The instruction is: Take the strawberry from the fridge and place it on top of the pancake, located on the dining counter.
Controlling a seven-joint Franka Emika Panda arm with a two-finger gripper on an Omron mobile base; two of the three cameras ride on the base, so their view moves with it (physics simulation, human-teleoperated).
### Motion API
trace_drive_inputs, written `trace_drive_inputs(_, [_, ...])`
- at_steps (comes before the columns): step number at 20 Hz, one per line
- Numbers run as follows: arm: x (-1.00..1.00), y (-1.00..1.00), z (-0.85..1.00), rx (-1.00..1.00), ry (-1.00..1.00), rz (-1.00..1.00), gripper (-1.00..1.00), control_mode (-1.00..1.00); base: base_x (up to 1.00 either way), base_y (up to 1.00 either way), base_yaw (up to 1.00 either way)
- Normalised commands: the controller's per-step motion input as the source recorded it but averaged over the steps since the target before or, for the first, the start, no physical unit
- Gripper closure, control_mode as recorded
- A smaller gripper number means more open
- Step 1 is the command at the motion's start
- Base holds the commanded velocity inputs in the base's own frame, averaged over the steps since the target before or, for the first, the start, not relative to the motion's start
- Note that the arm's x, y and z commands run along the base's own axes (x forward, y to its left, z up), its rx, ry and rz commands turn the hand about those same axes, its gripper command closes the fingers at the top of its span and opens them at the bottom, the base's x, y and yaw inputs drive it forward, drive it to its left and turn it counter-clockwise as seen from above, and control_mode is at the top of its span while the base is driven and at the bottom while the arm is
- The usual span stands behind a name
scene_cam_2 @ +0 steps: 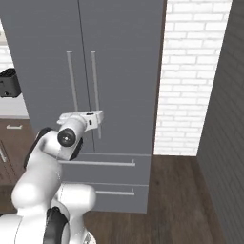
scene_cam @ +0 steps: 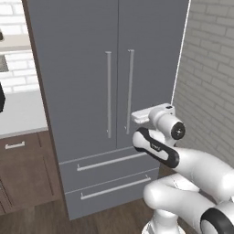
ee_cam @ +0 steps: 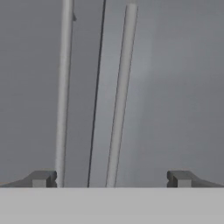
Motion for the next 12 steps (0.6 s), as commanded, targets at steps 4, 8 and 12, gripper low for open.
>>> trace_drive_inputs(4, [0.04,0.00,0.00,0.00,0.00,0.00,-1.00,-1.00,0.00,0.00,0.00])
trace_drive_inputs(8, [0.52,-0.04,0.00,0.00,0.06,0.00,-1.00,-1.00,0.00,0.00,0.00])
trace_drive_inputs(12, [0.66,0.00,0.00,0.00,0.15,-0.02,-1.00,-1.00,0.00,0.00,0.00])
